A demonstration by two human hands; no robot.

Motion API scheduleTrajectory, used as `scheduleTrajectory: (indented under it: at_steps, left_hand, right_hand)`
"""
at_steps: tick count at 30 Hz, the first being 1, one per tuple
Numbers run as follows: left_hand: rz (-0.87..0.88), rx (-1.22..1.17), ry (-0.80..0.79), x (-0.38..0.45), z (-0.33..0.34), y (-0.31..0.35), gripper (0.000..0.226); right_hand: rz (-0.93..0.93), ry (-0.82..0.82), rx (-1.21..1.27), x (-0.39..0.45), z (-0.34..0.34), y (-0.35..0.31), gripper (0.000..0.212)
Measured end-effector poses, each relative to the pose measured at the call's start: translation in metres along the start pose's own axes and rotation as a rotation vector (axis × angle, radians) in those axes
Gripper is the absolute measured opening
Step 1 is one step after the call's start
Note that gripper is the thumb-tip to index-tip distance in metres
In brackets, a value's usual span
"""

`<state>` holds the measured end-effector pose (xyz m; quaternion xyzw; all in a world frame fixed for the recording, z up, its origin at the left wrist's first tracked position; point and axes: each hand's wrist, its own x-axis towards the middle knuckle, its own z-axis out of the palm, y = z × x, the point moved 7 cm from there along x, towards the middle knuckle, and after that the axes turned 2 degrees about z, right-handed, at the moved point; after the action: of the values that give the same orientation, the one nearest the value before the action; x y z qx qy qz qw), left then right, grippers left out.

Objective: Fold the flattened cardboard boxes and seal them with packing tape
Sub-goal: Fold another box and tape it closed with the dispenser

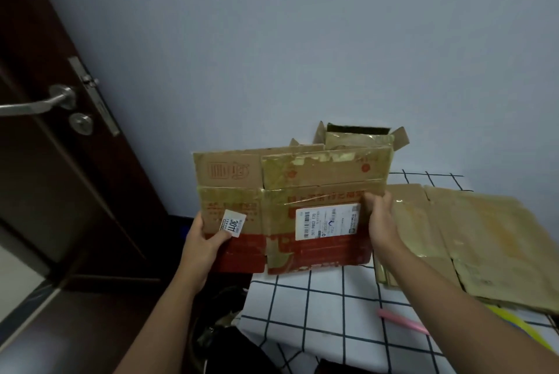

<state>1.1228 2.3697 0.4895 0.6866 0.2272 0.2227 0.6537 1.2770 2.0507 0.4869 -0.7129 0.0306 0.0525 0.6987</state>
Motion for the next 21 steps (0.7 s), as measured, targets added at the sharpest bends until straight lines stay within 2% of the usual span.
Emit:
scheduleTrajectory:
  at_steps: [5,11,17,21]
  left_hand:
    - [-0.056,-0.060,-0.011,-0.009,0.008,-0.013,0.049]
    - [0.002,-0.003,-0.158,-0.033,0.038,-0.011,0.060]
    - [0.006,0.066,-0.266,-0.051,0.063,-0.026,0.069]
    - [-0.022,-0.014,-0.219,-0.041,0.069,-0.026,0.053]
  right_hand:
    - [-0.018,-0.020,0.048,0.002,0.006,-0.009,0.044]
    - [-0.010,-0.025,0.034,0.002,0.017,-0.005,0.069]
    - [0.002,-0.063,0.008,0.005,0.020,0.005,0.053]
    - [-0.055,-0.056,-0.031,-0.013,0.009,0.011,0.039]
